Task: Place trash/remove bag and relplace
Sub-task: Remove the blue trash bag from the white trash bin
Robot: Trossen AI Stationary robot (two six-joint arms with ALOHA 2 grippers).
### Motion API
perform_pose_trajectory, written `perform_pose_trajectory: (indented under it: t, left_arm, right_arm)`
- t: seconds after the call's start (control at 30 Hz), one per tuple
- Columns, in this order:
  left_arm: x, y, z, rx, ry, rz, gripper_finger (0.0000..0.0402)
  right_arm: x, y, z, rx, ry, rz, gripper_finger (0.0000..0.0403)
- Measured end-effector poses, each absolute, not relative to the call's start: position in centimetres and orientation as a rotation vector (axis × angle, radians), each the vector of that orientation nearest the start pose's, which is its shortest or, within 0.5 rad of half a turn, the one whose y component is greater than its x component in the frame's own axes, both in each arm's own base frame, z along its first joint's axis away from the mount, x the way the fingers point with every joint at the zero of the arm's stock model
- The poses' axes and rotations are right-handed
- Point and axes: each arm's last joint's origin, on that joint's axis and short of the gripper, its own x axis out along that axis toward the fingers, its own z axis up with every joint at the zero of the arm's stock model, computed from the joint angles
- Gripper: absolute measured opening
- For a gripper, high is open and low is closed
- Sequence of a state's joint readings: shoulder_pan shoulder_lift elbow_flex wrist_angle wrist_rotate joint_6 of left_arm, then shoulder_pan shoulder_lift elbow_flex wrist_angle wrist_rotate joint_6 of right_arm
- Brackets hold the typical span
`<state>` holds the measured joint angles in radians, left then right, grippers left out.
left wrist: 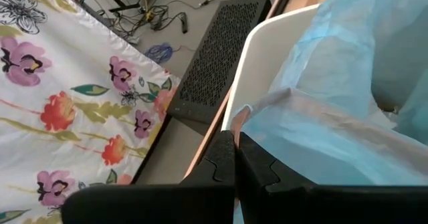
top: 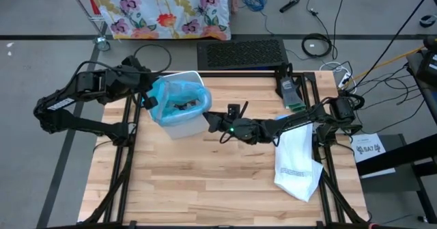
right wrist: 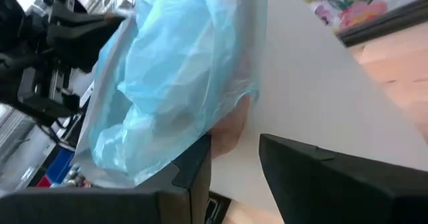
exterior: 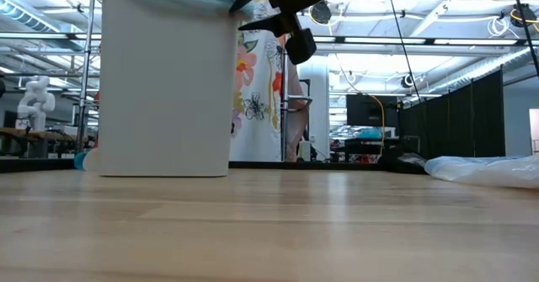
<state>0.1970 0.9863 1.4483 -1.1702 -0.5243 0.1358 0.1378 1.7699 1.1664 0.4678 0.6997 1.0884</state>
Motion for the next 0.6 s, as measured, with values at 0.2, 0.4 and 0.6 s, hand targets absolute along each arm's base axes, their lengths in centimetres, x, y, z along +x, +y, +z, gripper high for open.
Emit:
perform_pose_trajectory:
  t: [0.2, 0.4, 0.6]
  left_arm:
    - [13.2, 4.1, 42.6, 0.242, 0.76, 0.643, 0.0]
    - [13.2, 4.1, 42.6, 0.243, 0.761, 0.643, 0.0]
    - [13.2, 4.1, 42.6, 0.244, 0.761, 0.643, 0.0]
  right_arm:
    - [39.6, 3.1, 25.9, 0.985, -0.186, -0.594, 0.0092]
    - [39.6, 2.8, 26.1, 0.927, -0.186, -0.596, 0.0008]
    - [38.8, 3.9, 28.0, 0.933, -0.224, -0.545, 0.0001]
